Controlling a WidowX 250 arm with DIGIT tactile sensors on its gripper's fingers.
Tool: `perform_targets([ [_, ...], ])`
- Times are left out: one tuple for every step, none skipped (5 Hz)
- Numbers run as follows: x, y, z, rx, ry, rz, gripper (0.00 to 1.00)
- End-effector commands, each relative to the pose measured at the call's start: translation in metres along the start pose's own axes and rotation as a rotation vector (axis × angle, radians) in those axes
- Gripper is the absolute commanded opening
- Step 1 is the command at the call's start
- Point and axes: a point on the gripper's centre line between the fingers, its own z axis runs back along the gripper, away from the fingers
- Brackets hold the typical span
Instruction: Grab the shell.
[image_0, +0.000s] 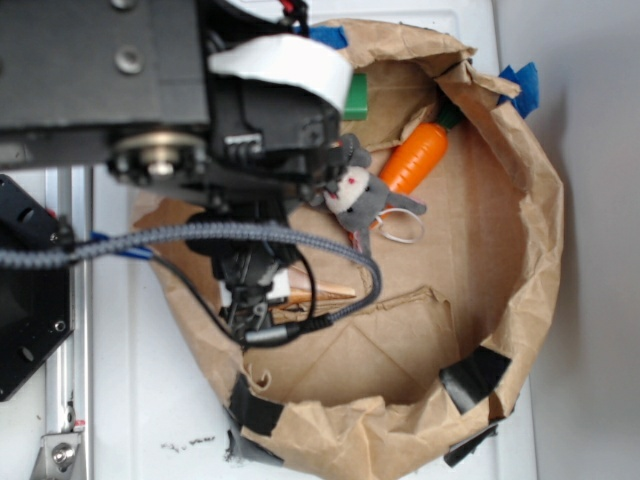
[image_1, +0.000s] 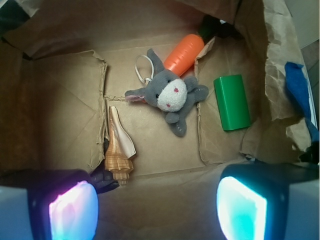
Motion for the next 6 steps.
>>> perform_targets([
  [0.003,0.005,0.005,0.004,-0.022,0.023,1.0],
  [0.003,0.005,0.005,0.004,-0.022,0.023,1.0],
  [0.016,0.004,-0.016,0.065,-0.025,0.061,1.0],
  [0.033,-0.001,-0.032,0.075,-0.036,0.063,1.0],
  [0.045,-0.017,-0.054,0.047,-0.039,0.013,1.0],
  [0.041,-0.027,-0.066,0.018,-0.037,-0.03,1.0],
])
